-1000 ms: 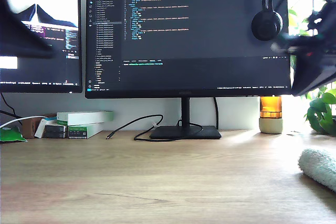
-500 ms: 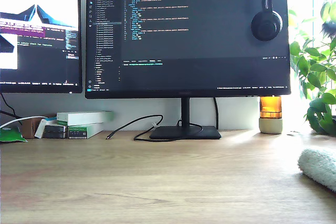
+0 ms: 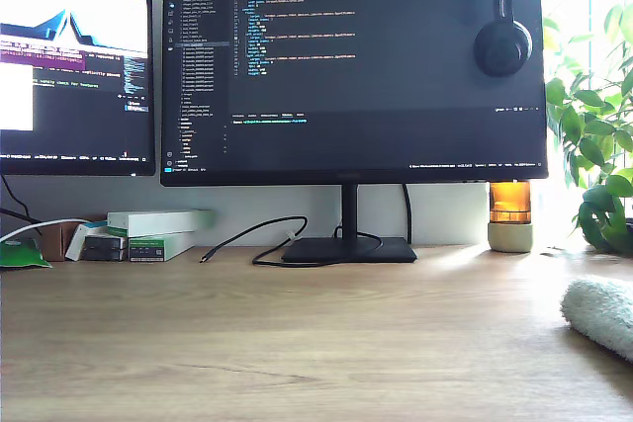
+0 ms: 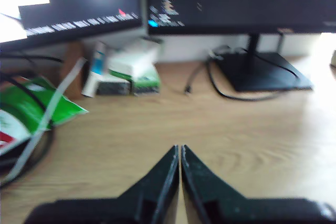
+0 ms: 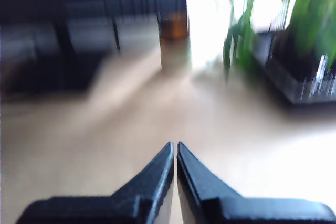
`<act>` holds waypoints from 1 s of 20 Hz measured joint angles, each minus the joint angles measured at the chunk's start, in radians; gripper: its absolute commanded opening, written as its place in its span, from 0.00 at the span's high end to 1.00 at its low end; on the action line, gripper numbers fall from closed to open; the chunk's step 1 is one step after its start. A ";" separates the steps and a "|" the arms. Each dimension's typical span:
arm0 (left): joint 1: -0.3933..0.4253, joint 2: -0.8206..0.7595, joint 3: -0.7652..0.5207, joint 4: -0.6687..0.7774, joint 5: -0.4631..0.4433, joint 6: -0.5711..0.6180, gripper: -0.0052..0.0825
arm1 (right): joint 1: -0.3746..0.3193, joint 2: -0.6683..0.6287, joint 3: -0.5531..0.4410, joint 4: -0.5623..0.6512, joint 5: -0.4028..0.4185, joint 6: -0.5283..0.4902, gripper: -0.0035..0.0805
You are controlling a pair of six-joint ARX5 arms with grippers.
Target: Fold the tea towel to a neat square and place it to the right
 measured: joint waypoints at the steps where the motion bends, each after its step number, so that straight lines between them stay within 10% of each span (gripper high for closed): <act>1: 0.004 -0.015 -0.003 0.000 -0.002 0.000 0.97 | 0.000 -0.034 -0.026 0.043 0.000 -0.002 0.97; 10: 0.006 -0.328 -0.153 -0.094 -0.002 0.000 0.97 | 0.000 -0.238 -0.179 0.024 -0.105 -0.032 0.97; 20: 0.006 -0.450 -0.153 -0.398 -0.002 -0.004 0.97 | 0.008 -0.283 -0.210 -0.317 -0.121 -0.057 0.97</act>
